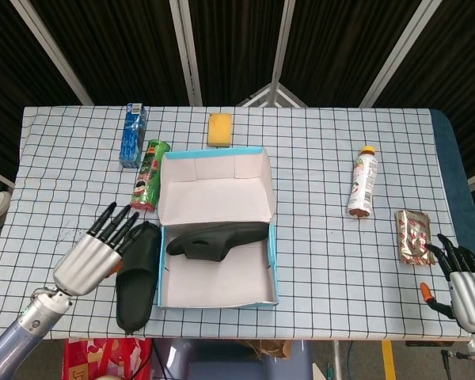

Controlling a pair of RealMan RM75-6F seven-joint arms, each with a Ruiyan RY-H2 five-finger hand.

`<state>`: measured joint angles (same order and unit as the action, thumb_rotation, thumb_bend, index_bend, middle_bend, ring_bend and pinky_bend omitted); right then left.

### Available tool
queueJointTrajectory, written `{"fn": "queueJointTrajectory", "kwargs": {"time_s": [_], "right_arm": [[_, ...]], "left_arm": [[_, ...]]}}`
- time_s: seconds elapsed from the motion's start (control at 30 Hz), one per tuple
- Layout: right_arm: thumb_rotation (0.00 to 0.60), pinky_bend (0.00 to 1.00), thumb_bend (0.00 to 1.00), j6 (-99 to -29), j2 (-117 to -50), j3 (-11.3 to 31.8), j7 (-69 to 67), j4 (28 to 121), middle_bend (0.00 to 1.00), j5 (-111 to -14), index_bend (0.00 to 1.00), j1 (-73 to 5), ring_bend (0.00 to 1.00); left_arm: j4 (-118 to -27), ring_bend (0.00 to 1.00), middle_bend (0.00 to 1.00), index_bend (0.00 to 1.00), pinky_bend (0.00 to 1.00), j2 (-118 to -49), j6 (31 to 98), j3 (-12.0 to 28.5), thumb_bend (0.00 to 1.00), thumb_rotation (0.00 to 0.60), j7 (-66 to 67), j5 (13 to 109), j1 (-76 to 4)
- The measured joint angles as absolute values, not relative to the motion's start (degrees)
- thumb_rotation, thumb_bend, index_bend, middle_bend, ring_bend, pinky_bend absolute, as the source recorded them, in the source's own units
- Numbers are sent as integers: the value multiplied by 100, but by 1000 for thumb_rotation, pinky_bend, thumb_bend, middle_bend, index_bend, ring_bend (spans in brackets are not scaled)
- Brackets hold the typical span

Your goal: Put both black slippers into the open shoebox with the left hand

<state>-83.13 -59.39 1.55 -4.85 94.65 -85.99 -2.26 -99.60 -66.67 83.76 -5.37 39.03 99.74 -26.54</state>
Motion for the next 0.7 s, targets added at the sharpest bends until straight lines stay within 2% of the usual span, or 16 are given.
{"fn": "queueJointTrajectory", "kwargs": {"time_s": [0.2,0.43,0.7], "right_arm": [[600,91,400,-8322,-5945,140,-393,9530,52,-8652,172,-233,133],[600,91,400,-8225,-5946,153,-407,9502,52,-8590,172,-274,132],[600,91,400,-8218,-5991,185,-357,9426,52,-8536,172,-285,132]], "left_arm": [[-10162,0,122,35,105,-6533,8112,-470,157,450,2244,8565,-2318],[-10352,0,91,10,63,-6213,6796,-231,157,438,1626,7452,-2516],[-10300,0,111,9,63,-6160,5389,50,157,438,1271,6540,-3104]]}}
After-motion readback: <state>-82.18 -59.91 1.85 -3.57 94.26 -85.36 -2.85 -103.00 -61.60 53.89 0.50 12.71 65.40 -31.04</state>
